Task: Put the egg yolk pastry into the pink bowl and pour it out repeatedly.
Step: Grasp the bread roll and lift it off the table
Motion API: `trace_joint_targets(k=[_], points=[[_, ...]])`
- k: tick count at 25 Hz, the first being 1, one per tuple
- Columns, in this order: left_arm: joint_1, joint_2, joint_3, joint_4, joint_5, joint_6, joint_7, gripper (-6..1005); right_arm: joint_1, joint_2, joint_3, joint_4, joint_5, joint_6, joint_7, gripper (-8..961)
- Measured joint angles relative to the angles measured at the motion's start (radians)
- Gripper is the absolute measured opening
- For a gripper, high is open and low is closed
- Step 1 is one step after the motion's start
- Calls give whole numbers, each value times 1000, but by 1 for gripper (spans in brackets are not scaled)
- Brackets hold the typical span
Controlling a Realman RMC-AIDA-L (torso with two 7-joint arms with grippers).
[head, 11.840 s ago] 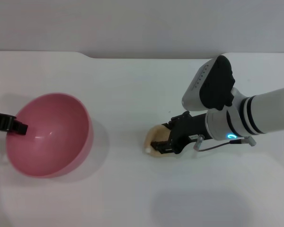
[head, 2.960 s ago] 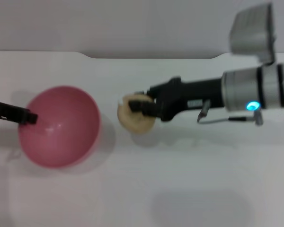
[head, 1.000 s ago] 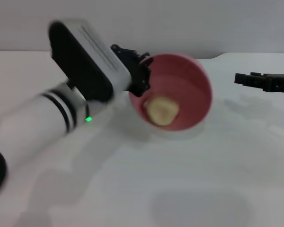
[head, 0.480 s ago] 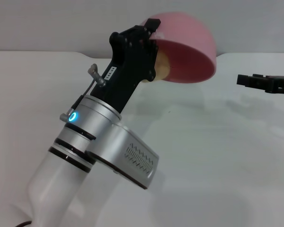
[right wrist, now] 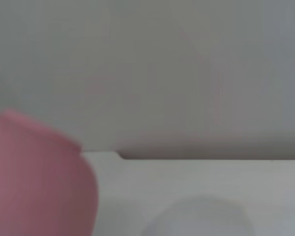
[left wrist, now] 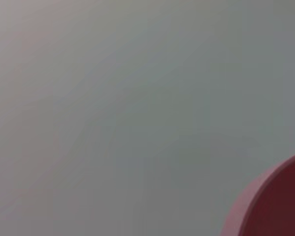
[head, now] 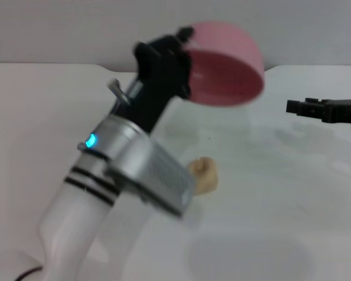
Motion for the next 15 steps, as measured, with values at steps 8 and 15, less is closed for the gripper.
trace_joint_targets(k=[8, 15], points=[[38, 16, -387, 254, -380, -538, -69, 0, 26, 0, -98, 12, -4, -12, -66, 610], [-41, 24, -1051, 187, -545, -1579, -198, 0, 67, 0, -173, 31, -5, 12, -110, 611]])
